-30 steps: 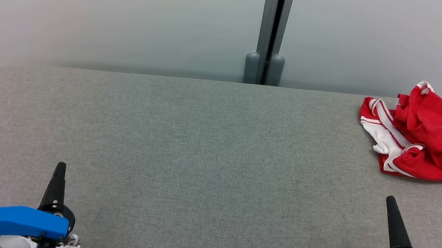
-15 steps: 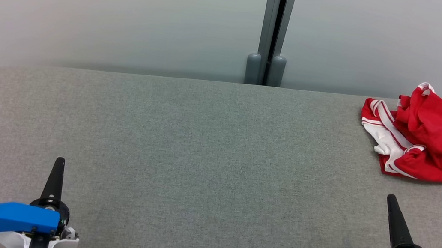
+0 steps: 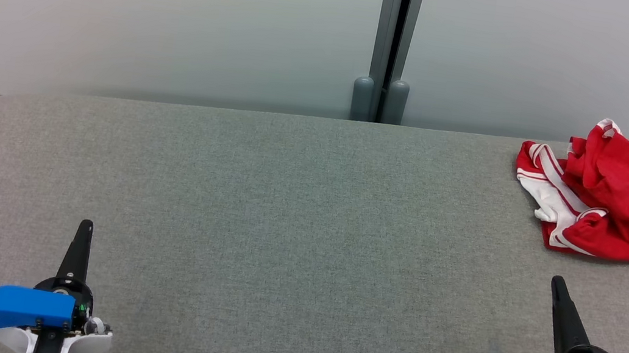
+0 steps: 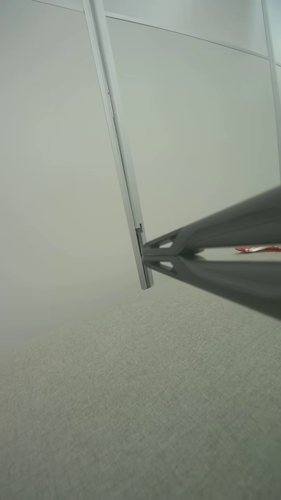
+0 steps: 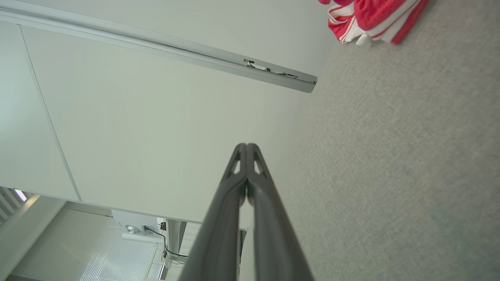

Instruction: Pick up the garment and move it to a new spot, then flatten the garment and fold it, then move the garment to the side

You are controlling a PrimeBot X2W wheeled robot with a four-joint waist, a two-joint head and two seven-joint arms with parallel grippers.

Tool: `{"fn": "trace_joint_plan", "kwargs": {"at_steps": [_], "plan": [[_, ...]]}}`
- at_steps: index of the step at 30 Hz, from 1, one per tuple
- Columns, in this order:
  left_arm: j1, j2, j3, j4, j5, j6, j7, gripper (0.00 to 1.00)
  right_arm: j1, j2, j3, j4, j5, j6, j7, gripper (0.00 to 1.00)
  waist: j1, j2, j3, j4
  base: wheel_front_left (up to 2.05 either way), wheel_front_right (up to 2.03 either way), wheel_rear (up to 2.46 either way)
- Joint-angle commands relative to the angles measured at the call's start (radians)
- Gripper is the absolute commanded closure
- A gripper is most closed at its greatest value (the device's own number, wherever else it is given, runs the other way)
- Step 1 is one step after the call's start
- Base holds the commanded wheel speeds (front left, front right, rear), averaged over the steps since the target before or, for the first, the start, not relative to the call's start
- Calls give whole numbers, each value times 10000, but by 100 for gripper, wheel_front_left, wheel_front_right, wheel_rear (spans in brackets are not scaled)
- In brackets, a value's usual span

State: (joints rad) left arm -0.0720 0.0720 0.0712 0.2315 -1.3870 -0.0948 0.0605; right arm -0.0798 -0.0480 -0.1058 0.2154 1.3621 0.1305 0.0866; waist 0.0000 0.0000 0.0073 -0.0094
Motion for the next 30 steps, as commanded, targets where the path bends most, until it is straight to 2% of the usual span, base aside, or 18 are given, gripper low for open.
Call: {"fn": "trace_joint_plan", "kwargs": {"at_steps": [1, 30], "plan": [[-218, 4, 73, -10, -191, -81, 84, 100, -214, -36, -39, 9, 241, 3, 24, 100, 0, 0, -2, 4, 0, 0, 0], [-414, -221, 429, 138, -2142, -390, 529, 100, -338, -38, -95, 297, 2377, 4, 277, 100, 0, 0, -38, 86, 0, 0, 0]]}}
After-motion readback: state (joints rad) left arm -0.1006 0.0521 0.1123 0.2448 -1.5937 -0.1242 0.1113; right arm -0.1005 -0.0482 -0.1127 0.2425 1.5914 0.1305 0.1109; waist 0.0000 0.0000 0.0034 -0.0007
